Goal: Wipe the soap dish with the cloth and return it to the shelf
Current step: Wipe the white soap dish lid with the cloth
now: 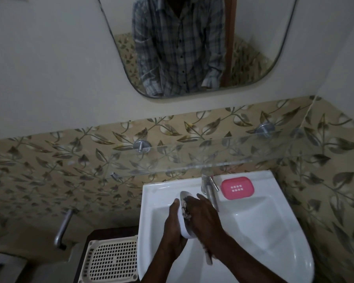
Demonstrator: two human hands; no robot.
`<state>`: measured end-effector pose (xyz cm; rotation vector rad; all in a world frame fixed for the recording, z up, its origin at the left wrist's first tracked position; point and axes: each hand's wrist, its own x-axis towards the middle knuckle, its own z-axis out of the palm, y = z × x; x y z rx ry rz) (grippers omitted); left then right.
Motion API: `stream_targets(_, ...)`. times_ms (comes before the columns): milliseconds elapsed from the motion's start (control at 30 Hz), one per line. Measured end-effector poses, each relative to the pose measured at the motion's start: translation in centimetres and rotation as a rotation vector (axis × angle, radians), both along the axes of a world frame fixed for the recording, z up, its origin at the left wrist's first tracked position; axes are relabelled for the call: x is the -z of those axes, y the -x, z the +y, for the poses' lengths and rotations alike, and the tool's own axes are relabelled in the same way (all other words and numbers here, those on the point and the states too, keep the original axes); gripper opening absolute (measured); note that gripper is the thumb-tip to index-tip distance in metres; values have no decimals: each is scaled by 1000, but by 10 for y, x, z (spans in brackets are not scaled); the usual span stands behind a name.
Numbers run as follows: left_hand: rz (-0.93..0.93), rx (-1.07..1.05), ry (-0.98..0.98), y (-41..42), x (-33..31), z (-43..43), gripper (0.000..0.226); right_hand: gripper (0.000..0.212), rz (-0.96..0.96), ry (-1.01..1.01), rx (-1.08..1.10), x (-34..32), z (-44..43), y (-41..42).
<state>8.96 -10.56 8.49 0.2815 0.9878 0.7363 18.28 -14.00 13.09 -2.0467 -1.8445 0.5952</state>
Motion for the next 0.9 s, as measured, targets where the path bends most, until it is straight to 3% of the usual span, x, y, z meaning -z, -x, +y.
stream_targets(67,82,-26,-93,5,-1,7,52,15,155,148,184,-12,-10,-3)
stream_targets(100,108,-39,-140,12,-1,9,50,23,358,226,265,-13,-11,-6)
stream_targets(167,110,-93,-197,16,-9,12,52,38,470,76,7,-5,-6,-19)
stream_targets(267,168,-26,-383,26,-13,14,53,23,537,-74,169,-10,-13,-58)
stream_targets(400,440,51,-581,46,-6,12,32,31,439,-311,347,-1,-26,-68)
stream_targets(500,522,156,-646,46,3,2,42,35,425,-269,390,-1,-37,-67)
stream_targets(667,769,391,-969,31,0,-15,27,25,492,-272,410,-10,-30,-54)
stream_targets(733,770,398,-970,24,-2,-22,7,25,466,-237,331,-13,-28,-44)
stream_targets(800,743,355,-951,20,-6,-25,16,40,428,-191,183,-12,-30,-32)
stream_targets(900,680,343,-906,24,-16,-19,8,50,351,-245,-75,-6,-45,-36)
